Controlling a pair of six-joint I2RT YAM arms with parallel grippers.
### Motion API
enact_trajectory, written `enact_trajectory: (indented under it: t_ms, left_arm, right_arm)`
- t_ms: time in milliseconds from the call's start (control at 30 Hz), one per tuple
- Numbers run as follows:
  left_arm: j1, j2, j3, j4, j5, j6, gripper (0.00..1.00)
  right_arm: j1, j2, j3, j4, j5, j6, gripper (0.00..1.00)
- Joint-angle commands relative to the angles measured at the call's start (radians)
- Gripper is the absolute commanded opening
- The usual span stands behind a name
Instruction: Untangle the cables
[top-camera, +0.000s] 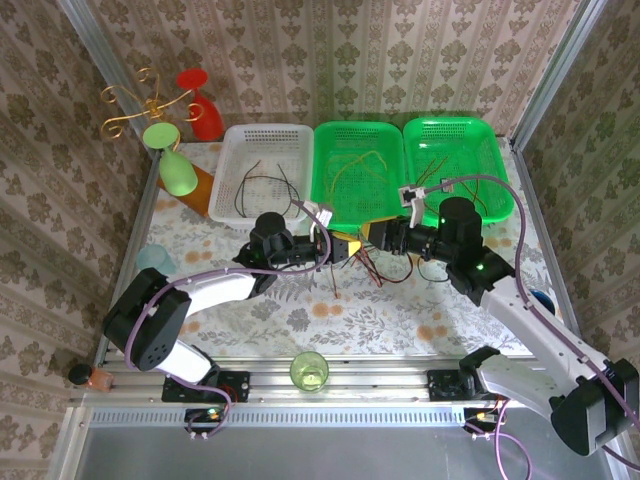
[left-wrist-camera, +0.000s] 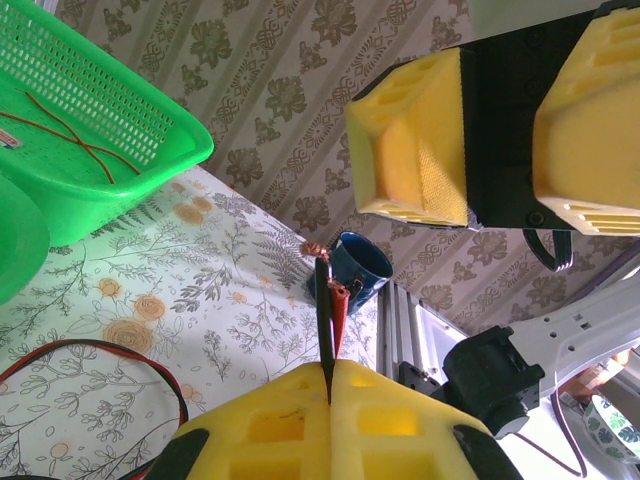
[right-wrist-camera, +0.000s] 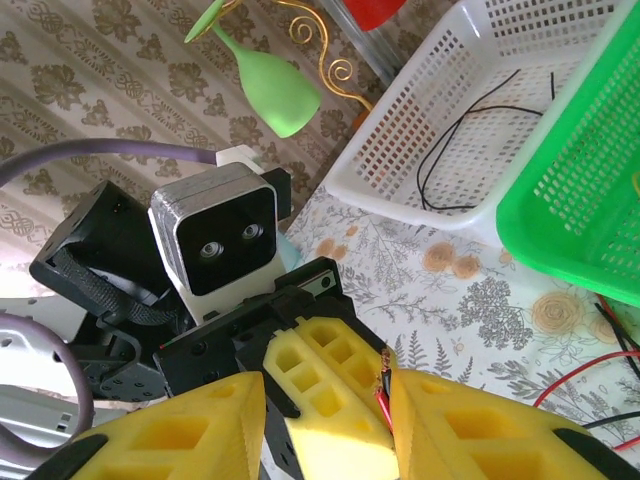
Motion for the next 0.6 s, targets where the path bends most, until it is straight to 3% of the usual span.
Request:
enact_trajectory:
  t_ms: [0,567]
  left_arm:
    - [0.011,-0.018,0.030,0.015,0.014,0.000,0.00]
    - [0.018,-0.026,0.038,0.005,0.024,0.001,0.00]
  right_arm:
    - [-0.001,0.038,-0.011,0.043,-0.061,-0.003,0.39]
    - [0.007,0.093,-0.045,0.054,-0.061,-0.020,0.34]
